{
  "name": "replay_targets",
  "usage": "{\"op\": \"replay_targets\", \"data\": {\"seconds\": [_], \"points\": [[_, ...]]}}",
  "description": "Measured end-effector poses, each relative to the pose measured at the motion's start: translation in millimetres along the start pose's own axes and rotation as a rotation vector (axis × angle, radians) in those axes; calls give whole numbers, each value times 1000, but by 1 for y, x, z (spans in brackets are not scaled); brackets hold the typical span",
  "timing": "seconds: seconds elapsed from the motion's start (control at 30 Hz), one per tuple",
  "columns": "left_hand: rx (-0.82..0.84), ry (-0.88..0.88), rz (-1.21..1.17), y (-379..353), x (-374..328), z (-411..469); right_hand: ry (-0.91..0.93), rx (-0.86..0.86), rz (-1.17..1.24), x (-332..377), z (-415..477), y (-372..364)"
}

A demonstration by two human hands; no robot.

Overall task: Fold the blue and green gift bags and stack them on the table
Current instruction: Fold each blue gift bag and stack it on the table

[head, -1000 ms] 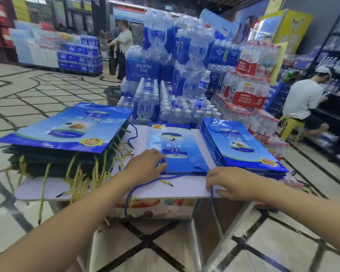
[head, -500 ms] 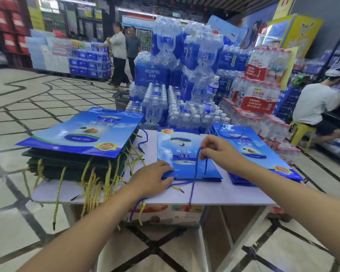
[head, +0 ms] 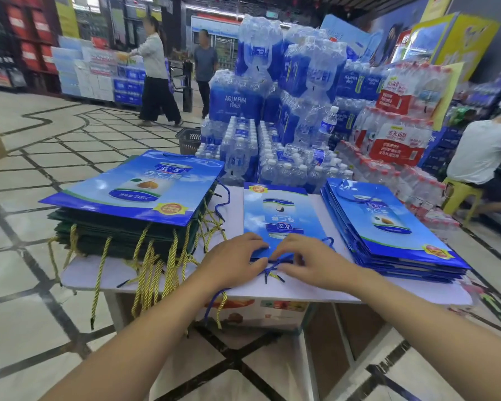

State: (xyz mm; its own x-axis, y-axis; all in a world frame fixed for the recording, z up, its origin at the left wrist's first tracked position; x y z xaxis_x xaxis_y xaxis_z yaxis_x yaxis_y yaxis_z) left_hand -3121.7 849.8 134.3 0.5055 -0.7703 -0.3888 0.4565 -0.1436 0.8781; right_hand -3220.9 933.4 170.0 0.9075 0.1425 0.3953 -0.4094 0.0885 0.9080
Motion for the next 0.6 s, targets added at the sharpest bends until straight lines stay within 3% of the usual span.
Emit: {"op": "replay_targets", "data": {"seconds": [0.17,0.33,0.43,0.5,0.6], "points": [[-4,8,-15,0,0,0,6,-126,-71,2,-5,-16],[-5,17,-7,2,1,0,4,-149,-183,0,-8,-21],[-6,22,-6,1,2,0,-73,-228,33,-5,-7,-18],[-10,24,-9,1,3,-1,-167,-351,287,-16,-4,-8],[-14,23,-2,2,2,-1,-246,-546,431,-29,-1,10]]}}
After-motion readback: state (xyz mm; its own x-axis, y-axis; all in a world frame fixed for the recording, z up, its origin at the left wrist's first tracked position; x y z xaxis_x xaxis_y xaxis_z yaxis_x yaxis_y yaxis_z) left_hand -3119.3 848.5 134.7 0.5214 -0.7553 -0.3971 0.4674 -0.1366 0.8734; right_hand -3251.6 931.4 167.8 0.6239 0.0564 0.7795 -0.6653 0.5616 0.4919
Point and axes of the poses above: each hand's wrist, its own z-axis towards the middle knuckle, its own y-axis out of the back of the hand, x = y × z, the point moved 10 cm from there along z, towards the middle knuckle, and after that the axes turned 5 degrees about -x, right-handed, at the moved point
